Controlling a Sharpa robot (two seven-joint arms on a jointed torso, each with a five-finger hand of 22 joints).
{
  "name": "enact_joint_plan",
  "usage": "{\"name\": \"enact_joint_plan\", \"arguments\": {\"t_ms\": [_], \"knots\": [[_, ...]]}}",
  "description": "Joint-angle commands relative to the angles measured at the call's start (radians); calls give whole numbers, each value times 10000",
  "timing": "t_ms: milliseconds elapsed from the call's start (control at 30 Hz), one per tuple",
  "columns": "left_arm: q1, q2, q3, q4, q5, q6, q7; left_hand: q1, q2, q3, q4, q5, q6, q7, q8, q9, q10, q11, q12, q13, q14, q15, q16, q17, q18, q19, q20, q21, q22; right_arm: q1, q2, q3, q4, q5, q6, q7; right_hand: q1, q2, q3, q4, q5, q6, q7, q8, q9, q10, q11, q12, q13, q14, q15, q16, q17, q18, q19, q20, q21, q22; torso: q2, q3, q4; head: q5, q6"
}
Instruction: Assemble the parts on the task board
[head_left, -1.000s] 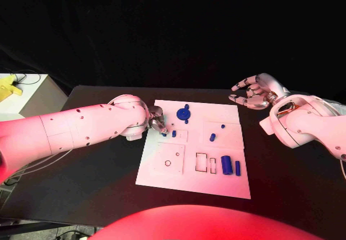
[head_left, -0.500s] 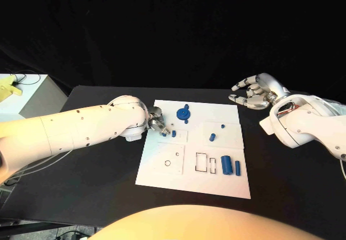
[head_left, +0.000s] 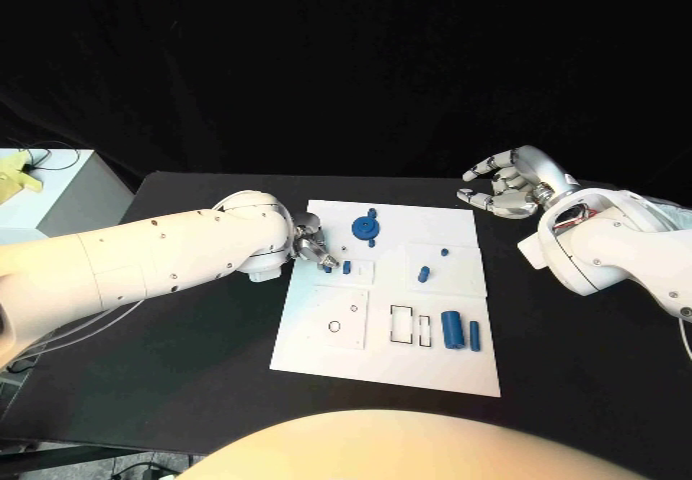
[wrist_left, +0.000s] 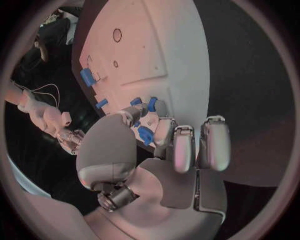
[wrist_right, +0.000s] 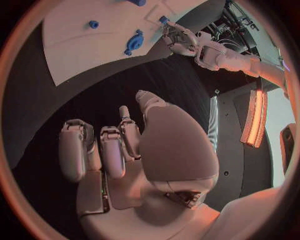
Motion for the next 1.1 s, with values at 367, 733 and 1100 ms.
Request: {"name": "enact_joint_plan", "arguments": {"t_ms": [367,733,1100], "knots": [[-20,-232,63,242,332,-216,40,-144,-82,-1007,698,-39,-36,123,-5,-22,-121,44,-127,-101,925,-19,-3,2300,-172,-46,-39,-67,147,-17,-32,1,15,-108,22,69,-102,18,75,-15,105,-74,16,61,-17,-63,17,-33,536,864,-35,-66,1977,201,329,-28,-66,1641,-9,-5,4,-25,2],[-20,-447,177,511,795,-654,131,-116,184,-2142,1175,-669,-97,109,53,-47,-163,37,-168,-159,913,-27,-25,2259,-155,-79,-41,-115,93,-51,-23,1,7,-109,18,84,-102,18,75,-15,105,-74,16,61,-17,-63,17,-33,536,864,-35,-66,1977,201,329,-28,-66,1641,6,-19,-3,-61,2],[-16,-834,547,977,1906,-1836,1707,1092,719,-2036,1095,-363,-1138,498,-67,-149,-1625,386,-1514,-2085,427,258,-706,1033,252,-1338,178,-1277,-1737,-114,-24,1,-36,-110,-1,114,-135,-6,86,-7,135,-81,18,61,-21,-72,20,-42,524,857,-35,-80,1953,205,321,-29,-89,1631,-9,-5,22,-133,2]]}}
